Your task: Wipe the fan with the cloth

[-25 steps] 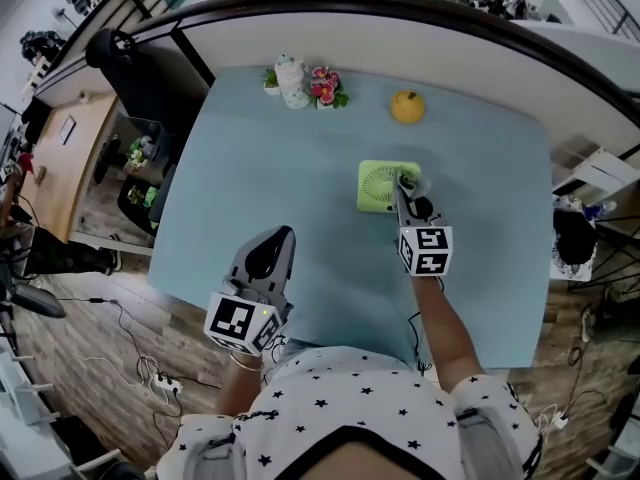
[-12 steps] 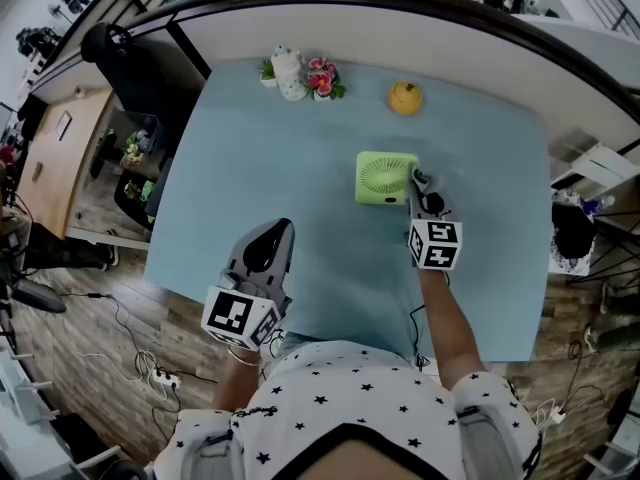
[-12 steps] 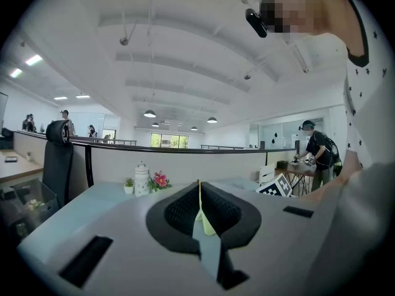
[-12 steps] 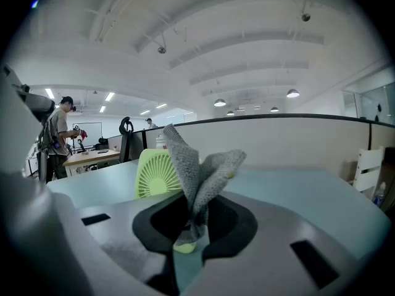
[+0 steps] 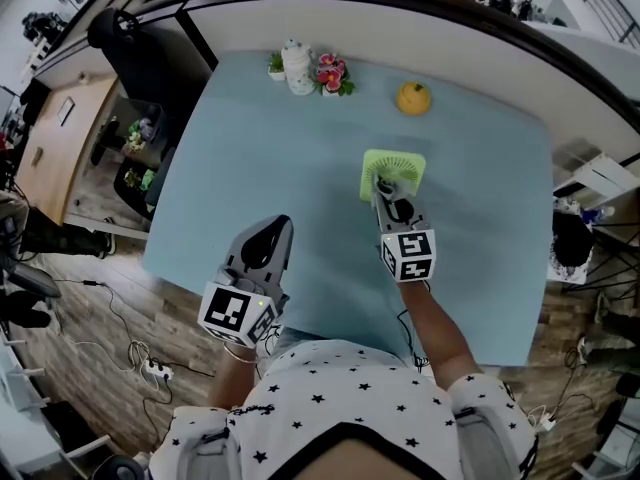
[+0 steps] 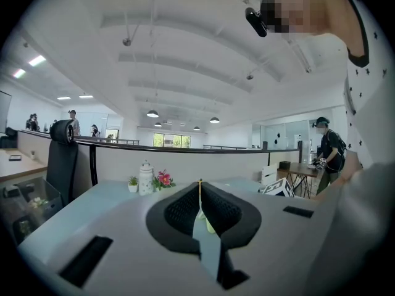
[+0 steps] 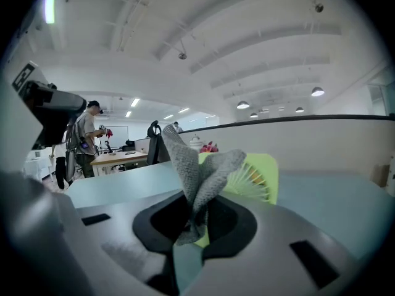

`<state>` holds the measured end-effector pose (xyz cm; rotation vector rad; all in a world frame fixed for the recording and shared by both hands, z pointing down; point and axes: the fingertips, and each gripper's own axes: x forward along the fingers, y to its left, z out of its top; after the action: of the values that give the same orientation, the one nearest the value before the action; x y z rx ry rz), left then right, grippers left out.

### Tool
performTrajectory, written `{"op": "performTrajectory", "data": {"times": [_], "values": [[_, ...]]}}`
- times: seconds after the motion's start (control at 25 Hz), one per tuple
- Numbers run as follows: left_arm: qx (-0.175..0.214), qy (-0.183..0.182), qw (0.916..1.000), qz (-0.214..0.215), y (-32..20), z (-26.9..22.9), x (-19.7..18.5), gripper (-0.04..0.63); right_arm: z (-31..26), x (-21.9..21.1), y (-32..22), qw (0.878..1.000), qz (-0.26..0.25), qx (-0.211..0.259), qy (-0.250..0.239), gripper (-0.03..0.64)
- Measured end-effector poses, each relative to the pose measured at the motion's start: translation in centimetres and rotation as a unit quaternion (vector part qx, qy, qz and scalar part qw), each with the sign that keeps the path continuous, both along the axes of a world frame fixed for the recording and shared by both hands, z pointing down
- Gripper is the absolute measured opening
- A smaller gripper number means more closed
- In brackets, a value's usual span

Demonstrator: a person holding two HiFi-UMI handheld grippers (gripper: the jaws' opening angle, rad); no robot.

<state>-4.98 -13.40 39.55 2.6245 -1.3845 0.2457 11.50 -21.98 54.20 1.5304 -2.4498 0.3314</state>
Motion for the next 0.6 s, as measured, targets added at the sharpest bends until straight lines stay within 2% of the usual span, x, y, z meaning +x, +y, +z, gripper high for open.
{"op": "performTrajectory", "data": {"times": [0.2, 0.6], "values": [[-0.003, -0.004, 0.9999, -0.013, 0.3, 0.1, -1.2, 0.032, 2.8, -2.8, 0.5, 0.999, -0.026, -0.024, 0.028, 0.044], [-0.006, -0.012, 0.9993, -0.035, 1.0, 0.0, -3.1, 0.032, 6.1, -2.4, -0.3, 0.997, -0.004, -0.051, 0.054, 0.044]]}}
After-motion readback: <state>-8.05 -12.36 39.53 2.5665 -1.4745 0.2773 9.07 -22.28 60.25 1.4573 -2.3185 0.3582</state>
